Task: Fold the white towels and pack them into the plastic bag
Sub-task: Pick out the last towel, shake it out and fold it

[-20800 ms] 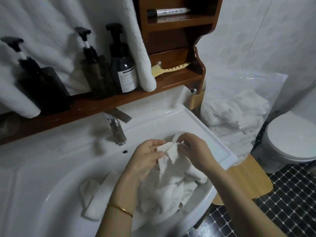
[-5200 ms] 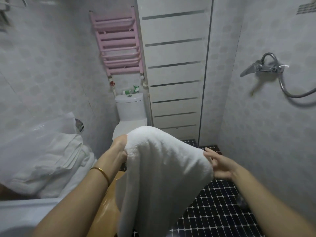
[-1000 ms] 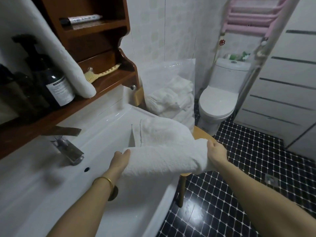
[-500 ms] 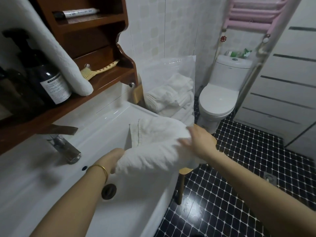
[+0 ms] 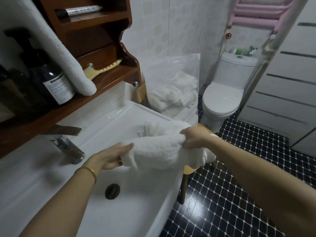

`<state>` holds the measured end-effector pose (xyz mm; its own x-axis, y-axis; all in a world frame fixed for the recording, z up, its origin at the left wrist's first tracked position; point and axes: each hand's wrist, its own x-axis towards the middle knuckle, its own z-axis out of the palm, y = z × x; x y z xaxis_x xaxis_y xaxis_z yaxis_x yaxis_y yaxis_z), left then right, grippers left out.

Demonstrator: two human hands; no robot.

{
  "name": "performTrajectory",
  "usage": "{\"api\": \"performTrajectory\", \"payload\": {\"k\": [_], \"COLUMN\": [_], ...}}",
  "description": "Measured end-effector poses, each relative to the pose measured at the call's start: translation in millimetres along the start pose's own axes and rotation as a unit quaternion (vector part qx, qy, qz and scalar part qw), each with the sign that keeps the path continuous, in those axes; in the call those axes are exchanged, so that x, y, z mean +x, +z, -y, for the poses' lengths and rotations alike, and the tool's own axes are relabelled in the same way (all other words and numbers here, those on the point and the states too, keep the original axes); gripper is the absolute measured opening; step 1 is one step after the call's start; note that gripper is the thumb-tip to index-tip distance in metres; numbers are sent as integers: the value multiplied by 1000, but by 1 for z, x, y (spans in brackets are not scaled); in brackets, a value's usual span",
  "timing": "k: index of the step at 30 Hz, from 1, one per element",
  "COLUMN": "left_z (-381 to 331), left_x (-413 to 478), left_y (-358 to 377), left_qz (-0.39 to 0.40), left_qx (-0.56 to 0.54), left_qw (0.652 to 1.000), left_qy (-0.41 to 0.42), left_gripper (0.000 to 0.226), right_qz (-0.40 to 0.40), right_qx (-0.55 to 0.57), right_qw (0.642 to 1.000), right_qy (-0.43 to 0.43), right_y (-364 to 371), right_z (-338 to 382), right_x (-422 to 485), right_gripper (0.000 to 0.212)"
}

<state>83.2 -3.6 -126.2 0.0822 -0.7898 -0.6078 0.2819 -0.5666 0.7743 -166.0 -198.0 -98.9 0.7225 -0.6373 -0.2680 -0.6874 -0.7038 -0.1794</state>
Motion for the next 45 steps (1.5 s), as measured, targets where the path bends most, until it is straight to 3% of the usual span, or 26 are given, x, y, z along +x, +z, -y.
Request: {"api": "performTrajectory", "payload": {"k": [2, 5, 7, 11, 13, 16, 19, 22, 25, 28, 30, 33, 36, 38, 41, 45], "left_z": [10, 25, 39, 63, 64, 58, 55, 57, 59, 57, 53, 44, 33, 20, -17, -92], "left_x": [-1, -1, 4, 19, 29, 43, 48, 49, 50, 51, 50, 43, 37, 35, 31, 10], "left_y": [-6, -5, -6, -2, 6, 17, 19, 17, 18, 19, 17, 13, 15, 18, 19, 14], "left_qz": [16, -6, -42, -106, -143, -187, -222, -235, -236, -250, -238, -153, -157, -178, -186, -109], "left_qx": [102, 206, 186, 47, 30, 5, -16, -43, -53, -58, -71, -90, -54, -9, -27, -35], "left_qw": [995, 978, 981, 993, 989, 981, 973, 968, 966, 962, 964, 980, 984, 984, 979, 975], "left_qy": [18, 10, 27, 5, -22, -46, -66, -81, -90, -93, -94, -92, -57, -13, 85, 192], "left_gripper": [86, 78, 67, 42, 43, 48, 51, 51, 52, 56, 60, 62, 59, 51, 35, 38], "right_qz": [76, 148, 180, 211, 189, 85, -36, -139, -120, -83, -55, 8, 30, -29, -122, -197], "right_qx": [97, 232, 273, 218, 141, 43, 26, 150, 297, 497, 613, 670, 703, 692, 683, 700], "right_qw": [992, 959, 941, 948, 968, 994, 994, 947, 873, 772, 709, 685, 648, 659, 675, 667], "right_qy": [34, 71, 92, 97, 83, 48, 95, 248, 368, 388, 343, 287, 291, 293, 249, 161], "right_y": [-7, -6, 0, 8, 12, 16, 16, 23, 40, 56, 61, 68, 69, 63, 39, -8], "right_z": [-2, 0, 3, 4, 1, 2, -8, -33, -56, -67, -67, -66, -62, -62, -70, -86], "right_x": [4, 8, 8, 8, 12, 16, 12, -7, -30, -46, -55, -61, -60, -51, -39, -29], "right_gripper": [29, 35, 42, 42, 45, 45, 41, 46, 63, 77, 79, 75, 56, 47, 41, 40]}}
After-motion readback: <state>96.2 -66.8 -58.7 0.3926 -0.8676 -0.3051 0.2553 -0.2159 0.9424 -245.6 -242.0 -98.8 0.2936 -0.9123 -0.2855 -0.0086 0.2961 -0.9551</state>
